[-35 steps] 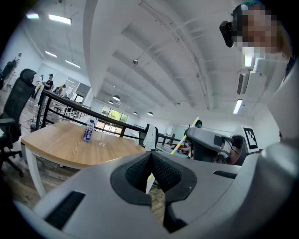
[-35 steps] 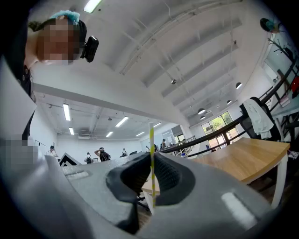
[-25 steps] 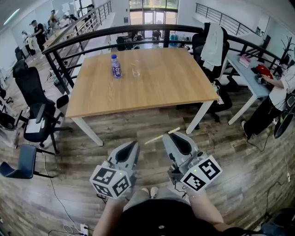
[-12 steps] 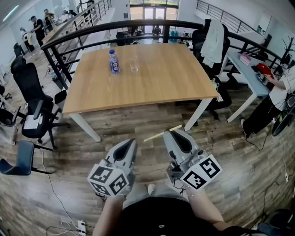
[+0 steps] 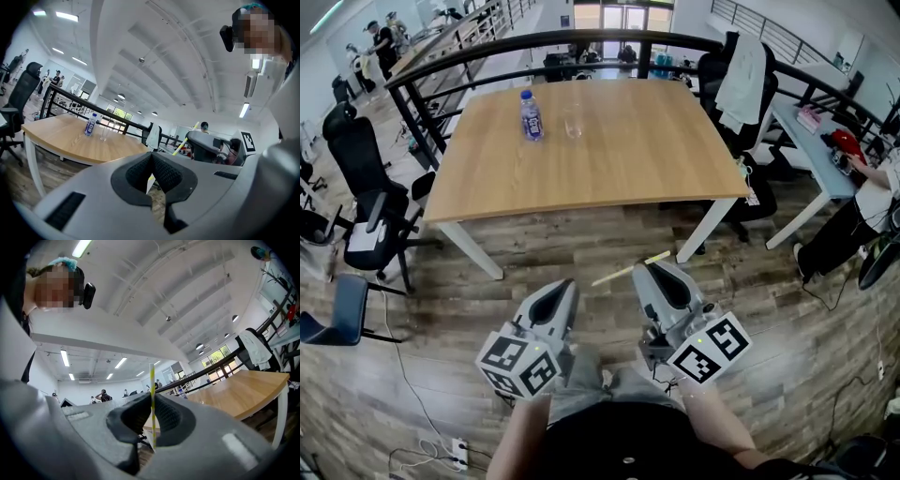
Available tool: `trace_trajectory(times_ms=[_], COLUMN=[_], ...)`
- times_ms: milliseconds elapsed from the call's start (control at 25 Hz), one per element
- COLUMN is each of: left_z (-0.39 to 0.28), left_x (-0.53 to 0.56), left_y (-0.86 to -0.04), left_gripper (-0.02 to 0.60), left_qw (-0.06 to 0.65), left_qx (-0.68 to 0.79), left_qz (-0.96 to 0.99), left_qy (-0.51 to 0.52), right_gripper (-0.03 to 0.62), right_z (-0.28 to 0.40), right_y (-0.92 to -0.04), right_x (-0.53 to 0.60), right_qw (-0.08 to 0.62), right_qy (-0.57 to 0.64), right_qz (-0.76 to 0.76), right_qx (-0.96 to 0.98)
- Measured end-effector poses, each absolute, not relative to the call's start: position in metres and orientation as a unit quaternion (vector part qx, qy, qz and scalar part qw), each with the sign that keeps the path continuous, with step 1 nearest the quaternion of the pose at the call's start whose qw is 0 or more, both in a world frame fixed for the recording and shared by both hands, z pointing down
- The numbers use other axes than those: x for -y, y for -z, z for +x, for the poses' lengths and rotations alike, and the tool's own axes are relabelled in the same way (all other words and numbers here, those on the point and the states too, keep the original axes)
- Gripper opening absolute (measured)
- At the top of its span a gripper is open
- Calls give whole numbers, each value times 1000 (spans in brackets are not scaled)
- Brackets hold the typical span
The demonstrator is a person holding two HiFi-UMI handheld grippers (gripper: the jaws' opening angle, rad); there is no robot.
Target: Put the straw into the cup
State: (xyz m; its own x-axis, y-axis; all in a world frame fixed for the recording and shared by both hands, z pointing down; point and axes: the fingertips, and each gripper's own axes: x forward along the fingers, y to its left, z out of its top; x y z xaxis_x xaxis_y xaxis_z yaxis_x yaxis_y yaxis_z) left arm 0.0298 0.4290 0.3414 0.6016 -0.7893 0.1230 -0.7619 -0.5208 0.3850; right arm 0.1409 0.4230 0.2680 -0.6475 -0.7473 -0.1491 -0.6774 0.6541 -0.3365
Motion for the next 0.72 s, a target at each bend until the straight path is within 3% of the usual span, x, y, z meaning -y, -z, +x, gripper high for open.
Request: trace_trajectory(times_ms=[720], left_z=[-11], left_x=[-265], left_y=[-359], left_gripper=[17], left_qw=[224], left_qx=[432], left_qz=[872], left_qy=[44], right_gripper=[20], right_z=[110], right_y=[-283], right_x=[-267], right_qw=[132], right_qy=[128], right_qz=[-414], right_qx=[-891])
